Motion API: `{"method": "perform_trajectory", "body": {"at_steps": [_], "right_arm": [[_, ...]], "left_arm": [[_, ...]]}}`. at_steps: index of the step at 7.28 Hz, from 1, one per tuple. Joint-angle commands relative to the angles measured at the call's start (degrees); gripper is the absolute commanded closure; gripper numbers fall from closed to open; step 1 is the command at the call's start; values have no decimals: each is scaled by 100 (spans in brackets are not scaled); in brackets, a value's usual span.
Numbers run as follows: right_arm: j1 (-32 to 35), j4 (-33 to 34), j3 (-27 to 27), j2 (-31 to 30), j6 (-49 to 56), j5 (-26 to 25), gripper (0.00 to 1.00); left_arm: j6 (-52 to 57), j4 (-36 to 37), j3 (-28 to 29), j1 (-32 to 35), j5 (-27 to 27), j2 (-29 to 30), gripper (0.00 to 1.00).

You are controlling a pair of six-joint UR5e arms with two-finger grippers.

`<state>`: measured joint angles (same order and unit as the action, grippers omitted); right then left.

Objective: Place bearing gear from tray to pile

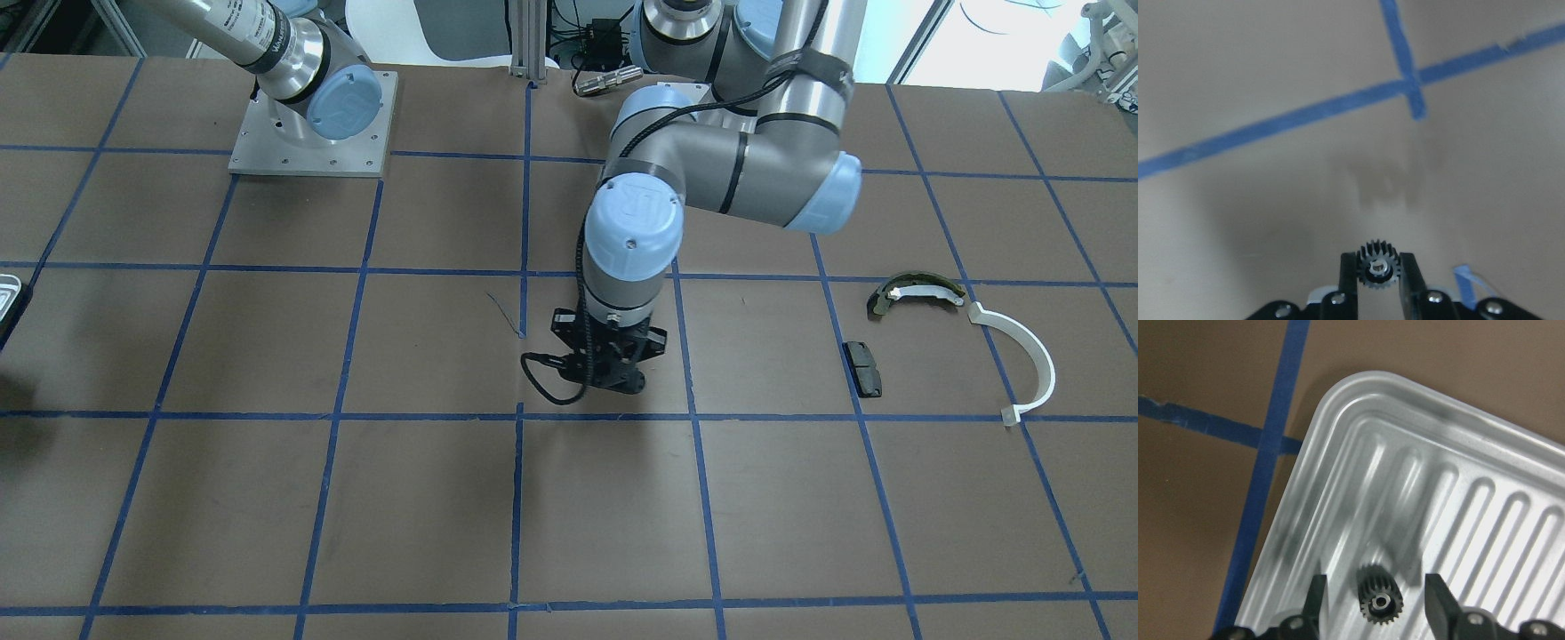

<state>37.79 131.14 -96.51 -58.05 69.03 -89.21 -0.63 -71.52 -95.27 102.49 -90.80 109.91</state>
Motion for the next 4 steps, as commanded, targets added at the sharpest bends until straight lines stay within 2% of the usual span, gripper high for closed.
{"method": "perform_trajectory", "body": {"at_steps": [1,3,4], "right_arm": [[0,0,-26,4,-4,0,50],[0,8,-26,4,5,-9,57],[0,9,-18,4,5,-9,59]], "left_arm": [[709,-784,588,-1120,-245,-110,100],[2104,-776,536,-2429,-341,-101,100],[2502,-758,519,-2905,-690,-93,100]]}}
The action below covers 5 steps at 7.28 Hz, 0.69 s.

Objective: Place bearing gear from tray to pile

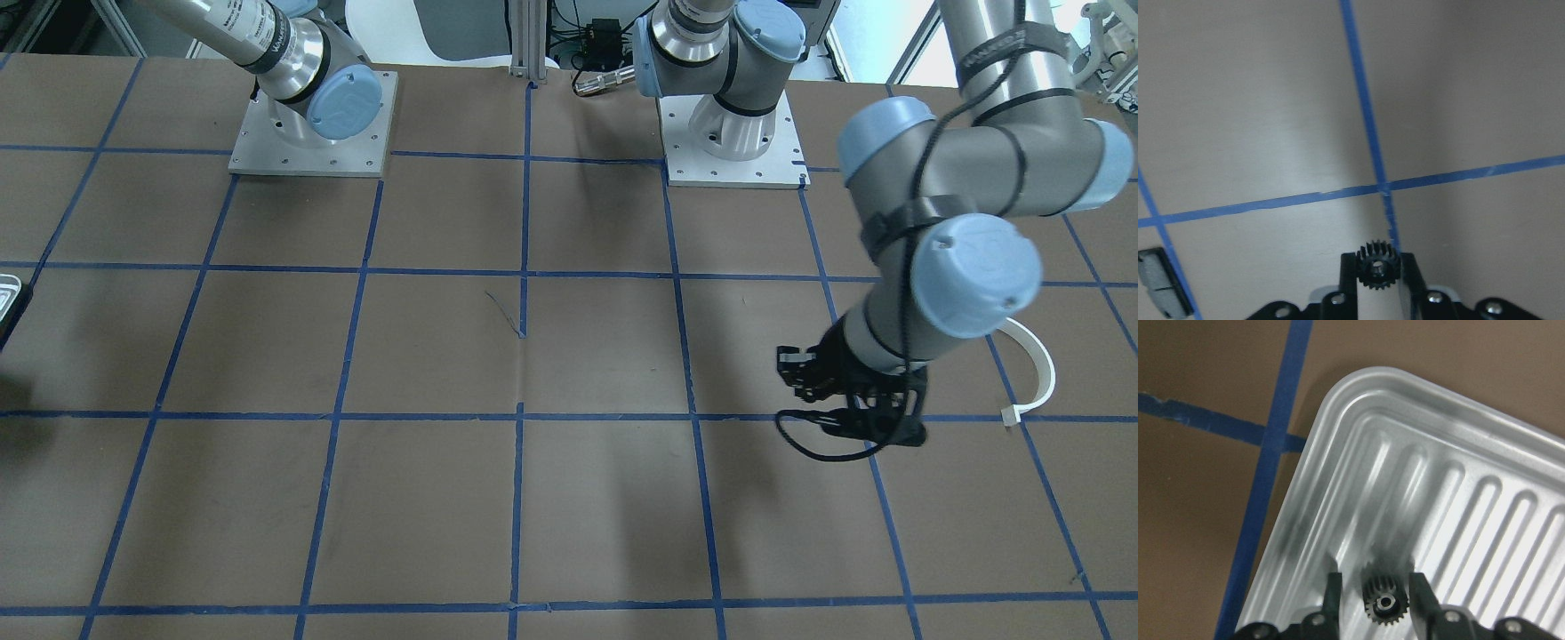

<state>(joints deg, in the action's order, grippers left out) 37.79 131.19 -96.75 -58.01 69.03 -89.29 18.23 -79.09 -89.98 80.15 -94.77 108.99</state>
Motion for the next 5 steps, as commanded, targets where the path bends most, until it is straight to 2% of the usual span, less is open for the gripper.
{"method": "perform_trajectory", "body": {"at_steps": [1,3,5], "right_arm": [[0,-5,7,0,5,-71,65],[0,-6,33,-9,-12,-186,78],[9,-14,42,-114,-30,-299,96]], "left_arm": [[1047,59,-72,-1077,-357,86,100],[1699,400,-527,-1947,-332,131,100],[2113,848,-871,-2196,-340,200,100]]}}
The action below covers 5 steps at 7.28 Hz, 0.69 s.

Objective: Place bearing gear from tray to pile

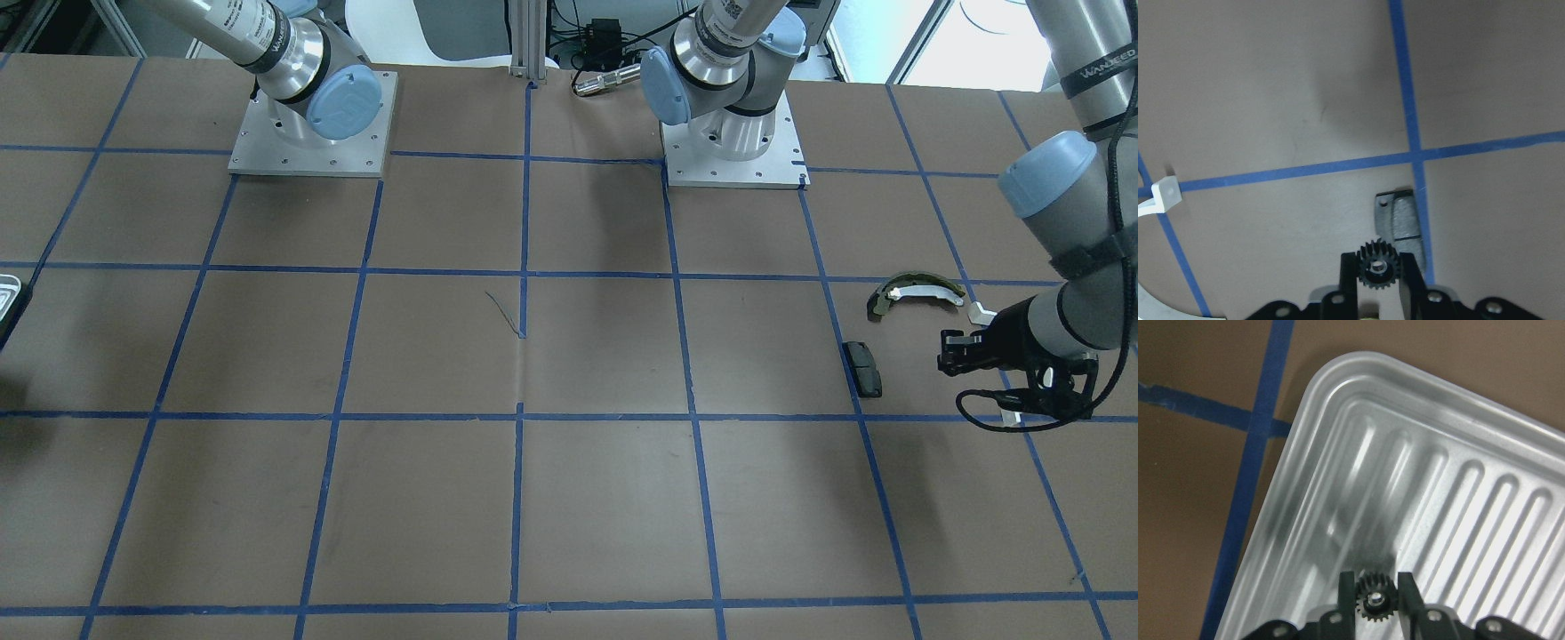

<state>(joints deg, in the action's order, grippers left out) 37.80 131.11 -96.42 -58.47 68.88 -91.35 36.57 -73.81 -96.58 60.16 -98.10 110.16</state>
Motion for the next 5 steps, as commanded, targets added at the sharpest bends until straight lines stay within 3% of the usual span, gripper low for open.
{"method": "perform_trajectory", "body": {"at_steps": [1,2,5], "right_arm": [[52,-85,18,-242,-120,-119,100],[226,-434,-34,-522,-599,-41,100],[1734,-1120,-105,-1086,-2231,-93,100]], "left_arm": [[646,776,-438,-267,-24,155,100],[658,1050,-693,-302,-33,190,100],[702,1448,-1160,-416,-51,217,100]]}}
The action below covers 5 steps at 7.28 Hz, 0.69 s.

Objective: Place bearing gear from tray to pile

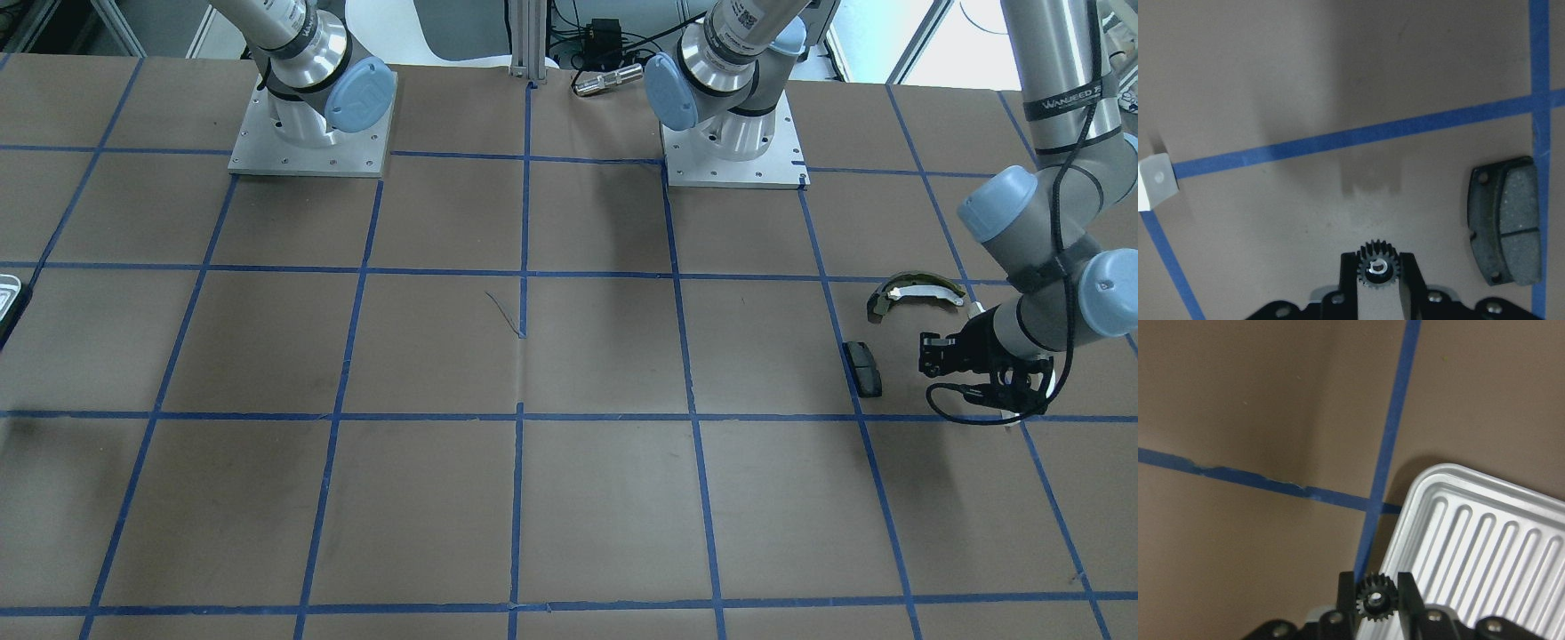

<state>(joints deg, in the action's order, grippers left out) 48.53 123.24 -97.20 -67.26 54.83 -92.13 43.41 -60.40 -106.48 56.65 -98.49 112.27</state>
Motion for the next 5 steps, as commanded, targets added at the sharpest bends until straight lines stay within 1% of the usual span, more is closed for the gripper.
{"method": "perform_trajectory", "body": {"at_steps": [1,2,3,4,5], "right_arm": [[1240,-588,-27,-286,-1555,2,100],[1768,-791,-27,-409,-2415,11,100],[2296,-1054,-36,-489,-3050,20,100],[2814,-1239,-36,-524,-3831,46,100],[3376,-1241,-44,-525,-4500,238,100]], "left_arm": [[27,107,-197,-179,5,23,100],[44,107,-198,-207,-12,23,100],[27,107,-189,-216,5,23,72],[44,107,-197,-216,40,32,33],[36,107,-180,-216,14,41,0]]}}
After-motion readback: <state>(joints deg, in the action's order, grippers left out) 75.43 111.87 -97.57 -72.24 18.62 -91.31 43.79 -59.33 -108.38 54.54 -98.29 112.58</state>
